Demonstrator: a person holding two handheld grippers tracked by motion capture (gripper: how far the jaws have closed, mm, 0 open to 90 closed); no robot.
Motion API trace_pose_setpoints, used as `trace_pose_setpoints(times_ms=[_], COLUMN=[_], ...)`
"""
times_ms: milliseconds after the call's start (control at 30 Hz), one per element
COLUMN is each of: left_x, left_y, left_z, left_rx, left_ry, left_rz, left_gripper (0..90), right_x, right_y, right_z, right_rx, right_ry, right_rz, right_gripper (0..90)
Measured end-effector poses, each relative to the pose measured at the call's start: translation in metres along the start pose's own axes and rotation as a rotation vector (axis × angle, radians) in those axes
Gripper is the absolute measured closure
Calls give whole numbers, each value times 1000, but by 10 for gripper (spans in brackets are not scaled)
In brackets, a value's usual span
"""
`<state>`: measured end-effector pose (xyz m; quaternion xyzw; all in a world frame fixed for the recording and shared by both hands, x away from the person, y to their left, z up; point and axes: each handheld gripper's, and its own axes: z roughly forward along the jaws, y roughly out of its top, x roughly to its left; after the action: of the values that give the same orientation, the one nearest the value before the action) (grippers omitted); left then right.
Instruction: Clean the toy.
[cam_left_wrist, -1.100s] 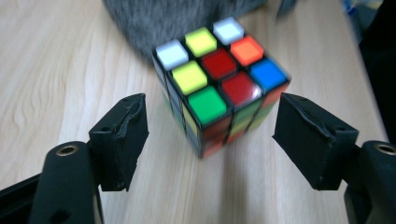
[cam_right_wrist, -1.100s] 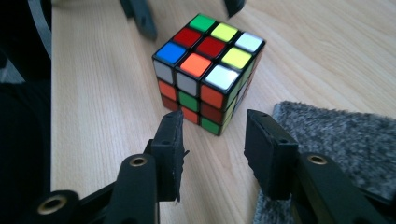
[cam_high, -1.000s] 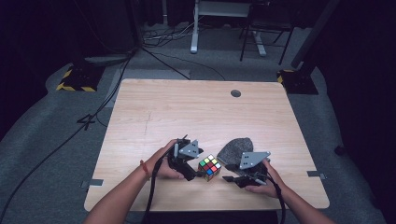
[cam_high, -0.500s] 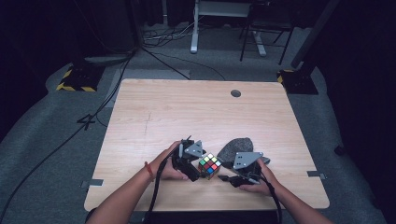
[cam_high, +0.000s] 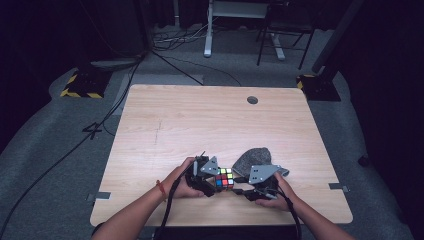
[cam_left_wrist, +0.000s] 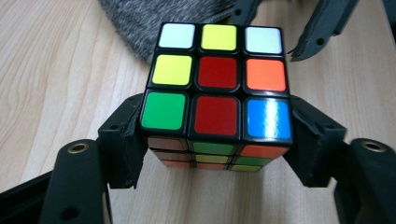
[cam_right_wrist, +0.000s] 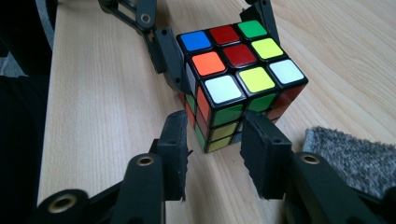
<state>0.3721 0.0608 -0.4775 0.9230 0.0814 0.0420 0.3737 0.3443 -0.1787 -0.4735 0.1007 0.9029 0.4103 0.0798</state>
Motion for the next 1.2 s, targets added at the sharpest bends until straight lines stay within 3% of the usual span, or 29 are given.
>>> trace_pose_setpoints(times_ms=[67, 167, 233, 400, 500, 567, 600, 633, 800, 867, 933, 1033, 1200], left_x=[1, -1, -2, 2, 2, 2, 2, 2, 2, 1, 0, -2, 1], left_y=[0, 2, 1, -2, -1, 0, 0, 1, 5, 8, 9, 10, 6], left_z=[1, 1, 3, 4, 5, 6, 6, 8, 11, 9, 6, 2, 0], left_rx=[-17, -34, -35, -54, -54, -52, -43, -37, 18, 15, -7, -7, -15], left_ry=[-17, -39, -82, -123, -131, -129, -121, -103, -56, -39, -56, -49, -70], left_rz=[4, 42, 61, 52, 52, 49, 40, 34, 23, 26, 29, 50, 39], left_gripper=[327, 339, 341, 340, 340, 337, 332, 307, 190, 195, 207, 321, 331], right_x=[-2, -8, -11, -14, -15, -13, -13, -13, -8, -7, -7, -7, -5], right_y=[-2, -6, -8, -10, -10, -9, -9, -10, -10, -10, -10, -9, -5], right_z=[0, 0, 1, 5, 7, 8, 8, 7, 11, 11, 9, 4, -4], right_rx=[8, 8, 21, 30, 15, 16, 12, 6, 13, 13, 8, -25, -82], right_ry=[-1, -7, 14, 50, 68, 51, 51, 61, 56, 54, 51, 59, 49], right_rz=[15, 31, 32, 15, 5, -9, -8, -4, -12, -12, -10, 0, 3], right_gripper=[474, 437, 376, 326, 337, 331, 365, 456, 420, 431, 448, 502, 597])
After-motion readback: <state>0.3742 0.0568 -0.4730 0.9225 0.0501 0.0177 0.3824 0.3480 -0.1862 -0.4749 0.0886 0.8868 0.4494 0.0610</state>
